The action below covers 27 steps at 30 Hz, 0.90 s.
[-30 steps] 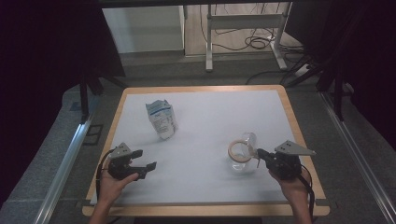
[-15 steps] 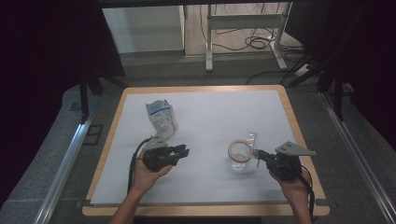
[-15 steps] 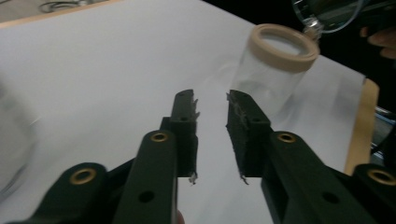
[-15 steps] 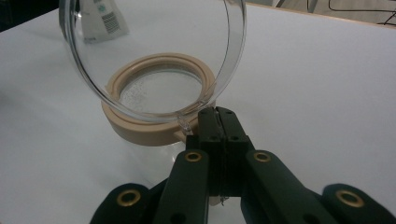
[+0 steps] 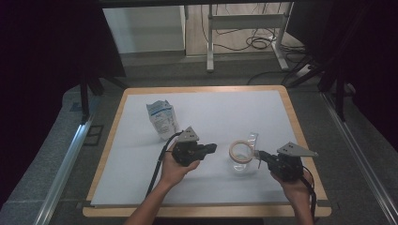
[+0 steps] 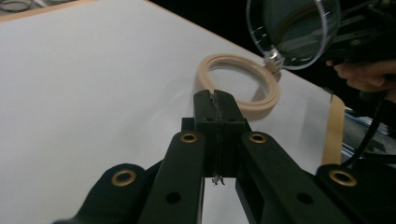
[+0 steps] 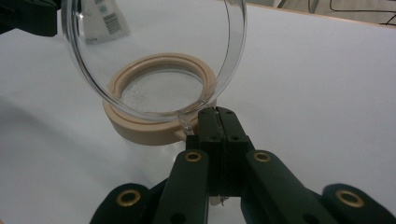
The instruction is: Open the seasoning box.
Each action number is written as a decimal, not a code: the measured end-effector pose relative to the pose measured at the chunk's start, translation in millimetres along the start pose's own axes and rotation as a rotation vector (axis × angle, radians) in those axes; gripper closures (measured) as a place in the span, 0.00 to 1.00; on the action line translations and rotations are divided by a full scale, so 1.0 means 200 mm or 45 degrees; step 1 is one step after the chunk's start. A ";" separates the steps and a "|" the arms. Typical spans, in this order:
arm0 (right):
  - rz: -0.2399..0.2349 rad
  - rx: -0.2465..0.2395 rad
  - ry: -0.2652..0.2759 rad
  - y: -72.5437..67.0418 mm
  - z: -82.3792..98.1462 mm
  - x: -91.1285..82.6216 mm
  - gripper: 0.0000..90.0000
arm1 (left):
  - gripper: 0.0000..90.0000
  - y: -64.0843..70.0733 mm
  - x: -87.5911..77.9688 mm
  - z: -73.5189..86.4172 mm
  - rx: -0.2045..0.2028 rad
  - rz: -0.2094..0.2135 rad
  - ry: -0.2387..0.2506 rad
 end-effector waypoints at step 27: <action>-0.011 0.018 0.011 0.00 0.01 -0.01 1.00 | 1.00 0.29 0.28 -0.16 0.112 0.139 -0.029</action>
Point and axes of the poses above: each handheld gripper's, and its own axes: x roughly forward along the jaws, z roughly out of its underside, y roughly to its right, the point moved 8 cm from there along x, roughly forward along the jaws, and after that the axes turned 2 degrees about x, right-handed, at the moved point
